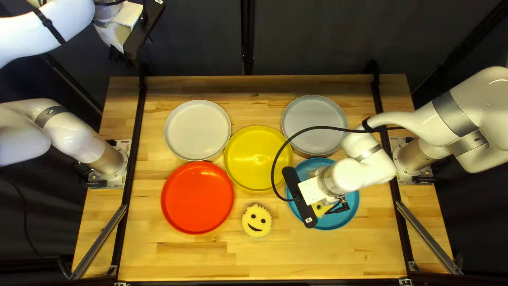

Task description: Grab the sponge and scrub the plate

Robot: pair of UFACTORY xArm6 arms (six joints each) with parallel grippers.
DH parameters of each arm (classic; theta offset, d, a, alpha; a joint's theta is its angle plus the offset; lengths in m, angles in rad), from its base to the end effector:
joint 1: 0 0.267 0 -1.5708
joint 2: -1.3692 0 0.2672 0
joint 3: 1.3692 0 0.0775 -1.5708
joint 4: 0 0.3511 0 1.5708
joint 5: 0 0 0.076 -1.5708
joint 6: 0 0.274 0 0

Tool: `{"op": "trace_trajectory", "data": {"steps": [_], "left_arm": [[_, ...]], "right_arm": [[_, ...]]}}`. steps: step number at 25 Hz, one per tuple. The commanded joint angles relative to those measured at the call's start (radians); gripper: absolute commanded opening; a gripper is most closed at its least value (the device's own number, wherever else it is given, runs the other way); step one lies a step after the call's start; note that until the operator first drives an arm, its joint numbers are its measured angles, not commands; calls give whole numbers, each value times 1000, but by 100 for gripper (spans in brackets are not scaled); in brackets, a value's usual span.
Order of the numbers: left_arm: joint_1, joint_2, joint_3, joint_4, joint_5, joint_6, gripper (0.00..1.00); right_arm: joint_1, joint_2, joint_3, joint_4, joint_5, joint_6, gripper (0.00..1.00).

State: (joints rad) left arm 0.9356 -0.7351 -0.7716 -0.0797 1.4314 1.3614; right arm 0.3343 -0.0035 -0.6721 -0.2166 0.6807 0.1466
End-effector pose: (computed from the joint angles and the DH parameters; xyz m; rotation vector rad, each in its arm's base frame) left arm 0.2042 0.2420 0.2852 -3.0339 0.6430 -0.1602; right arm 0.3946 0.1113 0.0307 2.9606 0.5336 0.0413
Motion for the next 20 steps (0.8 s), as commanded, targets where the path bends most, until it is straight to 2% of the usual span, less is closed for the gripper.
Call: {"op": "trace_trajectory", "data": {"steps": [1, 6, 9, 20], "left_arm": [[0, 0, 0, 0, 0, 0, 100], [0, 0, 0, 0, 0, 0, 100], [0, 0, 0, 0, 0, 0, 100], [0, 0, 0, 0, 0, 0, 100]], "right_arm": [[-53, 23, -22, -12, 6, -7, 0], [-109, 13, 3, -4, 7, -25, 0], [-108, 3, 17, -1, 11, -14, 0], [25, -6, 27, -22, 56, 68, 0]]}}
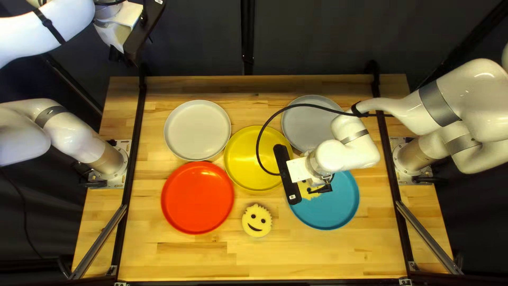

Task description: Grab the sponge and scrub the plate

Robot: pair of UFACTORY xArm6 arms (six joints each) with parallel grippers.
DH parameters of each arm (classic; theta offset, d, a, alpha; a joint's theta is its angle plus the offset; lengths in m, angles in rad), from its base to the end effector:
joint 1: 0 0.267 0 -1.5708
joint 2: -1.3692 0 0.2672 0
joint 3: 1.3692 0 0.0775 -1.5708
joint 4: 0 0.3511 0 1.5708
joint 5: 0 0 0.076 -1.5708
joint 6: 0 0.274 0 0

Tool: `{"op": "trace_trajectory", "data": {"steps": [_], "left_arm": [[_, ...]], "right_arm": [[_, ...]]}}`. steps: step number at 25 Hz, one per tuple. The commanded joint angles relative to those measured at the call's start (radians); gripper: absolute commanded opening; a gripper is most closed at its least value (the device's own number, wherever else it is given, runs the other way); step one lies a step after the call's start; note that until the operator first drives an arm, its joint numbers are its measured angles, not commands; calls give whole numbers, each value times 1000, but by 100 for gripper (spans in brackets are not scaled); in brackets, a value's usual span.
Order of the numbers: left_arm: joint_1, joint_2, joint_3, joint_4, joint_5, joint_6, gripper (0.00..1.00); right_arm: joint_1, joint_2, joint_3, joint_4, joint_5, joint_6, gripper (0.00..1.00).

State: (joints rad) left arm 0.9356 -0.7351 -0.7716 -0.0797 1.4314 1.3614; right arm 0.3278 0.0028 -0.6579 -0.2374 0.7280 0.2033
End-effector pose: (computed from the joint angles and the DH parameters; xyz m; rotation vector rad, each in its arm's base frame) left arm 0.2042 0.2420 0.2852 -3.0339 0.6430 -0.1602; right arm 0.3771 0.0970 0.0208 2.9411 0.4563 -0.0451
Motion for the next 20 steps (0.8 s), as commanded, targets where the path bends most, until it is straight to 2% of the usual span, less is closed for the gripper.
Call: {"op": "trace_trajectory", "data": {"steps": [1, 5, 12, 14, 20], "left_arm": [[0, 0, 0, 0, 0, 0, 100], [0, 0, 0, 0, 0, 0, 100], [0, 0, 0, 0, 0, 0, 100], [0, 0, 0, 0, 0, 0, 100], [0, 0, 0, 0, 0, 0, 100]], "right_arm": [[45, -19, 21, 0, 10, 14, 0], [79, -56, 66, 4, 12, 27, 0], [119, -200, 210, -35, -18, 101, 0], [114, -231, 244, -63, -44, 130, 0], [61, -248, 259, -144, -93, 167, 0]]}}
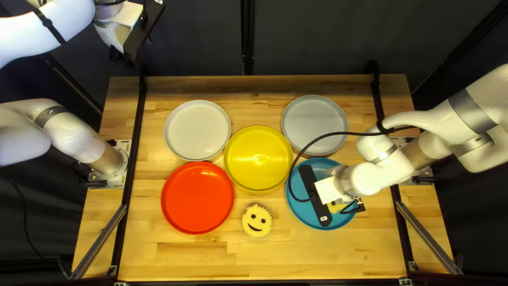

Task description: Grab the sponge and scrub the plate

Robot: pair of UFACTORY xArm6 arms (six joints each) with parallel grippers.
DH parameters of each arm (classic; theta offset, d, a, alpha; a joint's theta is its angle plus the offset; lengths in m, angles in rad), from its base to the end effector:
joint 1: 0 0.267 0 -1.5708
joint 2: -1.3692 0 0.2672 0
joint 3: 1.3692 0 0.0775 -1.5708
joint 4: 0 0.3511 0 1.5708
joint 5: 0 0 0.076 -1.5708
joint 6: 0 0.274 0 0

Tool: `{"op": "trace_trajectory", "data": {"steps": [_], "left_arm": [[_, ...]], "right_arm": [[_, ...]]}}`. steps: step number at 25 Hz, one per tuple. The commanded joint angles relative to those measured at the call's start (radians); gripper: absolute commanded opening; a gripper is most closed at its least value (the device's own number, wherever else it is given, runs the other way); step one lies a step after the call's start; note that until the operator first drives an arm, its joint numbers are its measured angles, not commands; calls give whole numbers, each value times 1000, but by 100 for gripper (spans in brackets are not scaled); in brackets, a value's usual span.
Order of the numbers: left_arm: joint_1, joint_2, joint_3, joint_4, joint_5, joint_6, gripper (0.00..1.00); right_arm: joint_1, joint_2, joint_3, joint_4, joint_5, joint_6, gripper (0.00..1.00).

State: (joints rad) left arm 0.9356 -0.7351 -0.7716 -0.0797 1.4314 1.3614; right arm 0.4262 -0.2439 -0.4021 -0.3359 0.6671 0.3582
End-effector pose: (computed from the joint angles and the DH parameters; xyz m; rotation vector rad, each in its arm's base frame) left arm 0.2042 0.2420 0.2852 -3.0339 0.6430 -0.1602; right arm 0.3219 0.1064 0.0284 2.9023 0.4907 0.0870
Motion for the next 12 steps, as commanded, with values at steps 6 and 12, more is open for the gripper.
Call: {"op": "trace_trajectory", "data": {"steps": [6, 12], "left_arm": [[0, 0, 0, 0, 0, 0, 100], [0, 0, 0, 0, 0, 0, 100]], "right_arm": [[-157, 71, -17, -142, -159, -20, 0], [-245, 121, -30, -159, -251, -94, 0]]}}
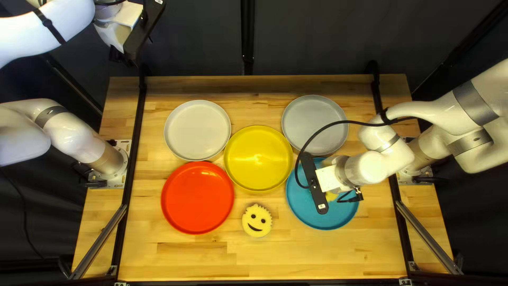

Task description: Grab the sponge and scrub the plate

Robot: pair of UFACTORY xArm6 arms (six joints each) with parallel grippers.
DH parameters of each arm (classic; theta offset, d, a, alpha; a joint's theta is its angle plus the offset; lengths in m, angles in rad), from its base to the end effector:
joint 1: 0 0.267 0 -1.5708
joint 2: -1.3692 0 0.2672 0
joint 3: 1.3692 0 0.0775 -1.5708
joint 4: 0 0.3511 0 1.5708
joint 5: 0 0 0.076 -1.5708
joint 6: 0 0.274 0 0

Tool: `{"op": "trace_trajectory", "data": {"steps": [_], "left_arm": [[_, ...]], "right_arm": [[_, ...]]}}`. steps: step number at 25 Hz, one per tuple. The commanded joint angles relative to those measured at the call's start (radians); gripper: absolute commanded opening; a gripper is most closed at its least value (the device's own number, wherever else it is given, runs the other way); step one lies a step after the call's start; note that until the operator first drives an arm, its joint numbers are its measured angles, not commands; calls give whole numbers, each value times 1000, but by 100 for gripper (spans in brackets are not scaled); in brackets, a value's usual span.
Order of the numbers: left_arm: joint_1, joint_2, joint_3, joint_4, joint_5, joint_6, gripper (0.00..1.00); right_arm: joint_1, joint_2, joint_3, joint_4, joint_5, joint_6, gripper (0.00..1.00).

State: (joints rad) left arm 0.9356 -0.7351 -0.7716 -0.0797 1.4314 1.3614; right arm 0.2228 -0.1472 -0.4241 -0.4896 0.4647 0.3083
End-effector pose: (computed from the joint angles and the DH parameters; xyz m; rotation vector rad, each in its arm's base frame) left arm 0.2042 0.2420 0.2852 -3.0339 0.6430 -0.1602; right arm 0.3760 0.0587 0.0195 2.8841 0.4988 0.2402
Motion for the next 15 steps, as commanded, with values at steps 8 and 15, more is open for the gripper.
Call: {"op": "trace_trajectory", "data": {"steps": [8, 15], "left_arm": [[0, 0, 0, 0, 0, 0, 100], [0, 0, 0, 0, 0, 0, 100]], "right_arm": [[-34, 12, 12, 22, -65, -81, 0], [50, -73, 76, 61, -3, -53, 0]]}}
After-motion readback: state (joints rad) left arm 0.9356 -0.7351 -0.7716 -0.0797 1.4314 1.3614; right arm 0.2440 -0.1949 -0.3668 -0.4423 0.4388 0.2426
